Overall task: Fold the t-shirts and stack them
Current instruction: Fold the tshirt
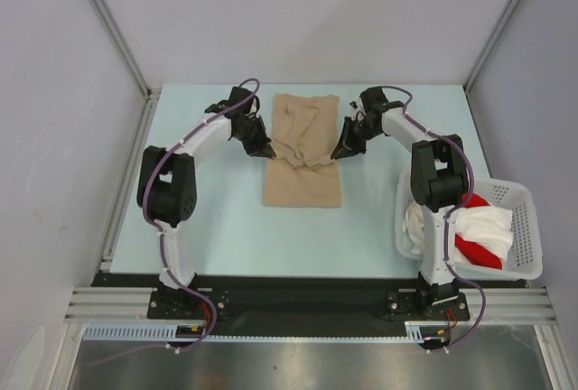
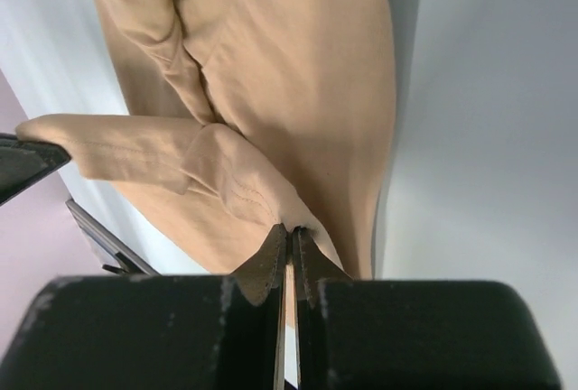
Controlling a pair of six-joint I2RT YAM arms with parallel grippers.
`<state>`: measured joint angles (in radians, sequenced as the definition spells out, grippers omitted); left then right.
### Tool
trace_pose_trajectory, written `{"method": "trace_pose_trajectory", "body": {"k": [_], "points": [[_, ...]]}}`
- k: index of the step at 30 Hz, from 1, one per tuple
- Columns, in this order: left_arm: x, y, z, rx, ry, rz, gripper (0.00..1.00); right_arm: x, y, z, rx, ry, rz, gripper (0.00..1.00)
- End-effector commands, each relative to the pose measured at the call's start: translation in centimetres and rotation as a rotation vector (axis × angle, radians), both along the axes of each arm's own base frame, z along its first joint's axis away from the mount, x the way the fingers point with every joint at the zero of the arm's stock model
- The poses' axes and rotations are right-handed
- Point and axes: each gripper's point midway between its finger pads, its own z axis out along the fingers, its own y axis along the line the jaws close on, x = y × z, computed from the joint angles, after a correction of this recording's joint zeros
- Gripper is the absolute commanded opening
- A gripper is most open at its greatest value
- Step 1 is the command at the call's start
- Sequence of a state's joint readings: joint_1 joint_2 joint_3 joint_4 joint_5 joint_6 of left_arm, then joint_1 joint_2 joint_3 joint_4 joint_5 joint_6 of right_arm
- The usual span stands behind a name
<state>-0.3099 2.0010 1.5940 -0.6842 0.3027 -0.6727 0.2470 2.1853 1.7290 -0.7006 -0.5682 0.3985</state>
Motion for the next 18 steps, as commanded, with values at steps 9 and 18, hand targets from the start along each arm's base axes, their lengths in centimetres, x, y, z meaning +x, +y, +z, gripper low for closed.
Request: {"method": "trace_pose_trajectory", "body": {"k": [9,18], "points": [[1.9,0.5,-0.5,-0.002,0.008,-0.006,0.3,1.3,-1.5,1.0,0.02,0.009,-0.018,0.23],[0.1,2.0,4.8,0.176,-0.171,-0.058,0.48,-1.6,-1.7,3.6,-0.236,-0.107,0.074,0.53]]}}
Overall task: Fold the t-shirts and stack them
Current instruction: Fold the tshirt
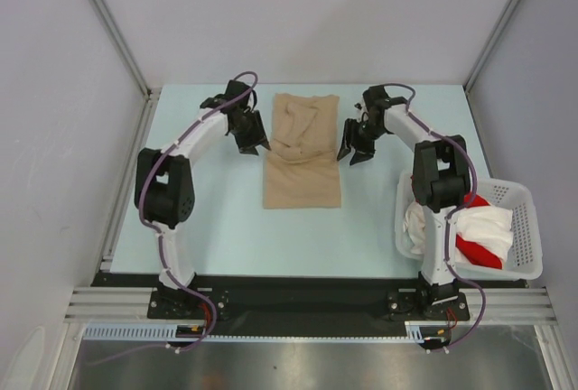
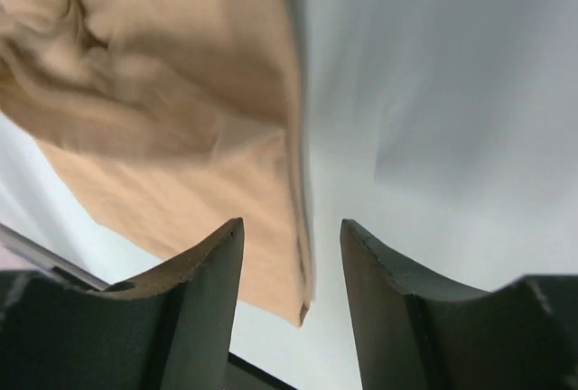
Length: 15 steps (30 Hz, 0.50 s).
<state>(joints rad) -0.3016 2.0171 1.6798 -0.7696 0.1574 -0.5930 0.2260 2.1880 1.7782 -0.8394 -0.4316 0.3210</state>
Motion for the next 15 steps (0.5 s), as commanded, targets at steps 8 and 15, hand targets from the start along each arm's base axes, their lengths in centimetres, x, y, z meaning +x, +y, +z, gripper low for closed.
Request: {"method": "trace_pose_trajectory", "body": {"k": [8,15], "points": [[-5.5,-7.7,0.3,-0.19,-0.018,-0.193,0.32,-2.1,7.6,3.3,-0.076,-0.213,0.102,0.52],[-2.5,-7.1,-1.0,-0.134,-0.022,-0.194,0.34,-1.1,8.0,1.1,-0.04,-0.131,0.093,0.48]]}}
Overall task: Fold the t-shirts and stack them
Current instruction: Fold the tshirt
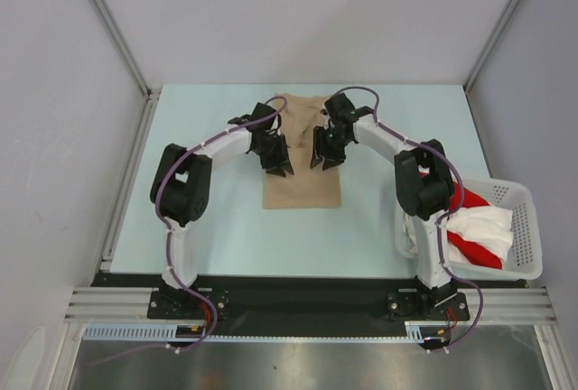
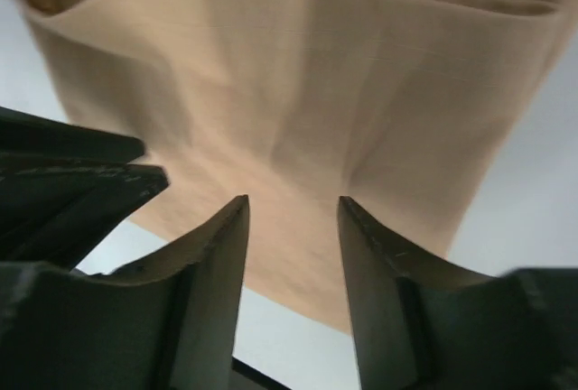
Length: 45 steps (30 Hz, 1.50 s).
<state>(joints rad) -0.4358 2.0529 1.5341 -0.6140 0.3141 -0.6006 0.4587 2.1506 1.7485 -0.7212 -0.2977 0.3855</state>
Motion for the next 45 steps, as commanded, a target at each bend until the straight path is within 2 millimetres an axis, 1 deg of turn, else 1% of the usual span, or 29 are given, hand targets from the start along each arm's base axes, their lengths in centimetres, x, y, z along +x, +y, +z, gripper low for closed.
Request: {"method": "trace_pose_trajectory", "body": {"k": [1,2,3,4,5,6,7,8,9,10,11,13,15,16,17,19,20,24,27,32,35,36,37,38,39,41,42,43,45], "points": [[1.8,1.1,4.6,-0.01,-0.142,0.011,0.47,0.8,-1.1,1.4,0.023,-0.015,-0.022,0.52],[1.7,1.4,5.2,-0.008,-0.176,0.003,0.52,0.3,-1.5,1.6,0.011,-0.021,-0.012,0.54],[1.1,1.8,5.8,-0.006,-0.19,-0.001,0.55,-0.9,-2.5,0.8,-0.015,-0.003,0.005,0.56],[-0.3,2.3,5.2,0.008,-0.168,-0.009,0.57,-1.5,-2.9,1.8,-0.014,-0.018,0.014,0.64],[-1.3,3.0,6.2,0.014,-0.18,-0.013,0.58,-2.3,-3.5,2.0,-0.019,-0.007,0.016,0.66],[-2.1,3.4,6.2,0.018,-0.174,-0.013,0.58,-2.9,-4.1,2.0,-0.026,-0.003,0.022,0.68],[-4.0,4.2,4.6,0.039,-0.126,-0.019,0.59,-4.5,-4.7,1.0,-0.039,0.033,0.033,0.7],[-4.7,4.5,5.2,0.028,-0.143,-0.022,0.59,-5.2,-4.7,1.9,-0.015,0.028,0.043,0.73],[-5.7,4.6,4.6,0.021,-0.122,-0.028,0.59,-5.7,-5.0,1.8,-0.001,0.043,0.046,0.73],[-7.3,5.1,3.1,0.022,-0.076,-0.034,0.59,-6.9,-5.3,0.8,0.014,0.079,0.051,0.73],[-7.8,4.9,2.6,0.002,-0.066,-0.052,0.59,-7.5,-4.9,1.5,0.066,0.079,0.061,0.73],[-9.2,5.2,0.9,-0.008,-0.008,-0.064,0.55,-8.3,-5.3,0.5,0.109,0.086,0.044,0.72],[-9.6,5.5,-0.2,-0.019,0.014,-0.058,0.49,-9.1,-5.1,0.5,0.175,0.115,0.049,0.7],[-9.4,6.0,-0.5,-0.02,0.015,-0.041,0.48,-8.9,-5.3,0.3,0.191,0.118,0.029,0.67],[-9.1,6.3,-0.8,-0.019,0.008,-0.027,0.49,-9.7,-5.3,-0.4,0.209,0.151,0.028,0.66],[-8.9,7.1,-1.5,-0.023,0.03,0.003,0.52,-9.4,-5.6,-0.8,0.232,0.149,0.006,0.58],[-8.8,7.2,-1.8,-0.033,0.042,0.011,0.53,-10.0,-5.7,-1.3,0.248,0.176,-0.008,0.57],[-9.1,7.1,-2.5,-0.047,0.084,0.036,0.56,-10.4,-5.8,-2.2,0.267,0.196,-0.032,0.56],[-9.2,6.8,-3.3,-0.07,0.109,0.065,0.56,-9.8,-6.1,-3.1,0.273,0.193,-0.061,0.56],[-9.1,6.5,-4.6,-0.08,0.148,0.094,0.54,-9.6,-5.6,-3.3,0.314,0.216,-0.082,0.56],[-9.0,6.7,-5.2,-0.059,0.158,0.1,0.49,-9.4,-5.9,-3.6,0.302,0.218,-0.099,0.54],[-8.9,6.9,-5.3,-0.052,0.158,0.106,0.45,-9.4,-6.0,-3.7,0.297,0.221,-0.105,0.51],[-9.1,6.9,-5.4,-0.049,0.164,0.107,0.42,-9.4,-6.0,-3.8,0.294,0.224,-0.108,0.42],[-9.1,7.0,-5.5,-0.043,0.167,0.111,0.39,-9.5,-6.0,-4.0,0.293,0.231,-0.109,0.37],[-9.3,7.2,-5.7,-0.032,0.177,0.113,0.29,-9.7,-6.0,-4.1,0.289,0.238,-0.108,0.29],[-9.6,7.5,-6.0,-0.01,0.184,0.118,0.16,-9.9,-6.0,-4.2,0.284,0.239,-0.104,0.22],[-9.6,7.8,-6.1,0.005,0.181,0.122,0.02,-10.1,-6.0,-4.3,0.278,0.243,-0.1,0.19],[-10.1,8.2,-6.3,0.017,0.191,0.125,0.0,-10.4,-5.8,-4.3,0.275,0.242,-0.089,0.11],[-10.7,8.4,-6.2,0.024,0.188,0.128,0.0,-11.2,-5.9,-4.4,0.257,0.25,-0.08,0.05]]}}
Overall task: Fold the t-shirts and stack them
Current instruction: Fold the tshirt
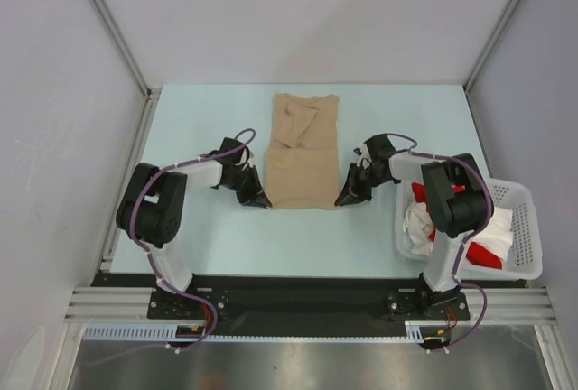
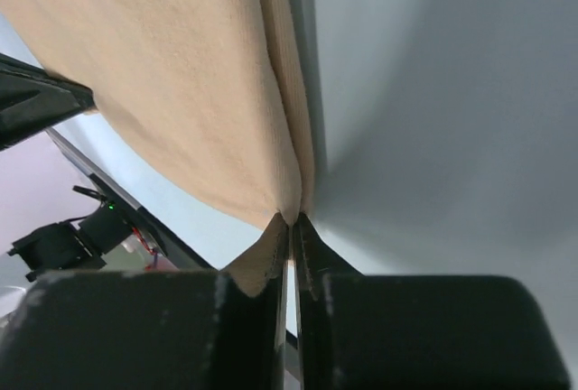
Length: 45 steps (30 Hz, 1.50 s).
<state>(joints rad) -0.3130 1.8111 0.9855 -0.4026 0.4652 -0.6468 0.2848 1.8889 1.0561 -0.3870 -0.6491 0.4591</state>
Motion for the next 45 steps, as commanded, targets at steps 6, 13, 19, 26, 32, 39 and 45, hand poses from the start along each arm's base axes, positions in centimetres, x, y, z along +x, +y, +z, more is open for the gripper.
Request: {"method": "trace_pose_trajectory", "body": {"k": [6,13,19,26,32,39,45], "points": [[-9.2,4.4,-3.4,0.163,0.103,0.01,0.0,-7.2,-0.3,-1.2,-0.114,0.065,0.074,0.0],[-17.4,4.3,-2.9,0.137,0.135,-0.026,0.01,-15.2,-1.3,-1.0,-0.205,0.088,0.043,0.04],[-17.0,3.5,1.6,0.112,0.047,0.013,0.7,-15.5,-2.8,1.2,-0.271,0.02,0.023,0.38],[-8.6,2.5,11.2,0.078,-0.28,-0.002,0.74,-3.6,-2.4,7.6,-0.27,-0.209,-0.022,0.62],[1.8,0.5,14.0,0.046,-0.446,-0.082,0.51,7.2,1.0,9.3,-0.244,-0.343,0.023,0.58],[9.2,-1.4,10.7,0.08,-0.434,-0.151,0.4,17.5,7.8,9.7,-0.122,-0.476,0.054,0.39],[10.5,-1.4,7.7,0.123,-0.38,-0.152,0.42,20.3,12.5,8.4,-0.065,-0.503,0.06,0.54]]}}
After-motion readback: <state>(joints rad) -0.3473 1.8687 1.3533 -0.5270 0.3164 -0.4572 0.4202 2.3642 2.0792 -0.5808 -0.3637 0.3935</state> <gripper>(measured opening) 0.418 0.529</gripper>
